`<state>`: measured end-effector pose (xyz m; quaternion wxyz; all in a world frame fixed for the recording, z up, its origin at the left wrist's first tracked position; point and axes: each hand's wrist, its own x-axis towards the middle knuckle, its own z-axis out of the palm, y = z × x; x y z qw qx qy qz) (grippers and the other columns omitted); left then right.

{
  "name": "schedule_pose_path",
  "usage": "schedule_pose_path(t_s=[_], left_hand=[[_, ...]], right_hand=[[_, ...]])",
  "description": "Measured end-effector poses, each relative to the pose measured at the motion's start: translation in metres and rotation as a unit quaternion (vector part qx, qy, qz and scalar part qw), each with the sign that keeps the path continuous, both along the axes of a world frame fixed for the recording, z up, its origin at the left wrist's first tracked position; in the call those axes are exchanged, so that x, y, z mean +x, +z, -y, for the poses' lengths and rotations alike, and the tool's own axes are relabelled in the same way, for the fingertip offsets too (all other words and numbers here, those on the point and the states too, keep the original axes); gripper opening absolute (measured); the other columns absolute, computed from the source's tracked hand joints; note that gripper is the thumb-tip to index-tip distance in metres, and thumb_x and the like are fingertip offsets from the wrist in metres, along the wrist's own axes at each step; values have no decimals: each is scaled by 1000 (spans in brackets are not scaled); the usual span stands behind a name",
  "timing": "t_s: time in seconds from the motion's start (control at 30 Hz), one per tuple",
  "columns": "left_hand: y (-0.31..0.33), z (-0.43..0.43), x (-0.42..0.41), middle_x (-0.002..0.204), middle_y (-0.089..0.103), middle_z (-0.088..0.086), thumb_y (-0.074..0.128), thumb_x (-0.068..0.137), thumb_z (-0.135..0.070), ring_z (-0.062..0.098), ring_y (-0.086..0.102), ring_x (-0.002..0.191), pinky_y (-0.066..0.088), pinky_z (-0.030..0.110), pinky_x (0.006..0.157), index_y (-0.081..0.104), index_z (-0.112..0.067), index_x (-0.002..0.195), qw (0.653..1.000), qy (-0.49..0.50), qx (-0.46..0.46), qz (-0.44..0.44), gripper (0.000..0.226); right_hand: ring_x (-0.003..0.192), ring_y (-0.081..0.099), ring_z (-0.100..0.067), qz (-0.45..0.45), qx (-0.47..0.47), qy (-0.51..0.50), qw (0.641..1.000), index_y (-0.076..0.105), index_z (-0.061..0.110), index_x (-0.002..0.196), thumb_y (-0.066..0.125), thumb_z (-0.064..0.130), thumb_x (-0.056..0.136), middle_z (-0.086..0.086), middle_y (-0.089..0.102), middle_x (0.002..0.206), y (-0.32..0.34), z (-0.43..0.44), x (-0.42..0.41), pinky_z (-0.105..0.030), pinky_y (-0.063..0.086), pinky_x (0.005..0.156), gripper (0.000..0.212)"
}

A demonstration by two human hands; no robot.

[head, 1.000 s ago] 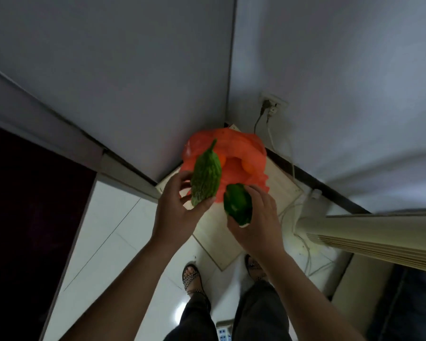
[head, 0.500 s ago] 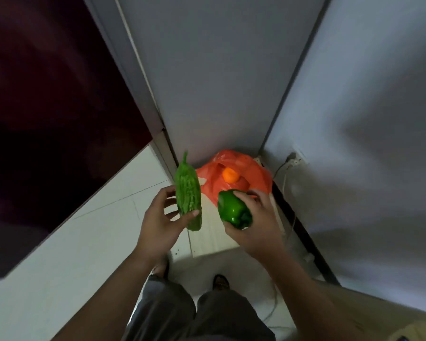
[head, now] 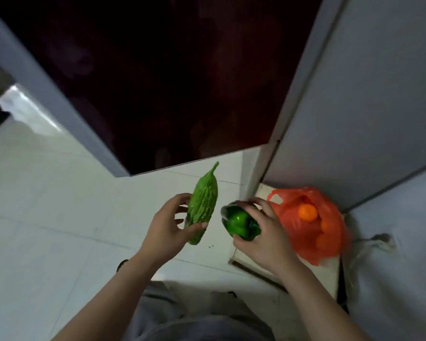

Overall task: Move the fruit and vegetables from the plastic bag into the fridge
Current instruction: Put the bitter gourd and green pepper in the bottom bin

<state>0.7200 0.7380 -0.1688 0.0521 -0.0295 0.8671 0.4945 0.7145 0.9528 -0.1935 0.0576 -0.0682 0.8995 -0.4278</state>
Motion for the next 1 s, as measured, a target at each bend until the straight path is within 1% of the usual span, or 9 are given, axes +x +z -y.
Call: schedule_pose_path(t_s=[0.1, 0.17, 0.27, 0.4, 0.6, 0.7, 0.83, 0.93, 1.0], left_hand=[[-2, 37, 14, 110, 57, -13, 79, 69, -32, 1, 54, 100, 48, 23, 83, 48, -36, 111, 998, 39, -53, -10, 52], [-4, 66, 22, 109, 56, -14, 78, 69, -38, 4, 54, 100, 48, 29, 85, 49, -34, 113, 994, 48, -95, -19, 52], [-5, 113, 31, 110, 56, -13, 76, 69, -42, 7, 53, 104, 48, 33, 86, 49, -33, 115, 991, 73, -112, -28, 54], [-3, 184, 46, 110, 56, -14, 79, 68, -36, 1, 54, 102, 47, 21, 85, 47, -40, 109, 988, 143, -56, -22, 52], [-5, 326, 62, 109, 57, -16, 80, 69, -23, -4, 55, 102, 45, 3, 72, 51, -38, 108, 977, 211, 38, -8, 50], [2, 405, 71, 108, 57, -17, 80, 69, -22, -7, 54, 101, 45, 4, 72, 53, -36, 108, 975, 215, 48, -8, 50], [15, 495, 79, 108, 54, -23, 79, 69, -25, -12, 51, 103, 45, 5, 74, 47, -49, 103, 977, 213, 3, -10, 53], [16, 542, 73, 109, 53, -22, 79, 69, -24, -10, 51, 103, 44, 10, 78, 45, -51, 102, 974, 225, -31, -21, 55], [14, 564, 58, 109, 53, -21, 80, 69, -23, -4, 52, 104, 45, 15, 80, 46, -51, 102, 972, 233, -30, -23, 55]], right_hand=[[124, 39, -9, 10, -9, 62, 998, 40, 39, 133, 65, 37, 64, 16, 36, 136, 2, 46, -8, -26, 39, 102, 74], [126, 35, -7, 23, -10, 97, 995, 33, 37, 137, 69, 34, 66, 16, 35, 139, 4, 82, -12, -25, 36, 103, 79], [123, 38, -7, 40, -9, 136, 990, 36, 32, 130, 72, 28, 66, 15, 38, 134, 7, 133, -16, -21, 37, 100, 74], [119, 39, -5, 46, 11, 195, 980, 36, 34, 127, 72, 31, 65, 18, 30, 134, 11, 207, -19, -20, 40, 98, 72], [116, 41, -1, 39, 33, 231, 972, 37, 34, 131, 70, 33, 67, 19, 31, 132, 24, 355, -15, -14, 36, 95, 72], [121, 37, -1, 51, 40, 239, 969, 30, 34, 137, 71, 31, 69, 19, 32, 135, 32, 432, -15, -17, 35, 100, 80], [125, 34, -4, 88, 49, 261, 960, 15, 36, 142, 72, 34, 71, 19, 32, 139, 41, 522, -23, -20, 32, 102, 91], [113, 43, -7, 87, 49, 254, 962, 24, 39, 133, 73, 34, 69, 13, 41, 131, 39, 568, -36, -19, 38, 91, 81], [108, 43, -7, 80, 46, 252, 963, 30, 39, 126, 73, 32, 68, 13, 42, 126, 36, 589, -50, -15, 37, 84, 73]])
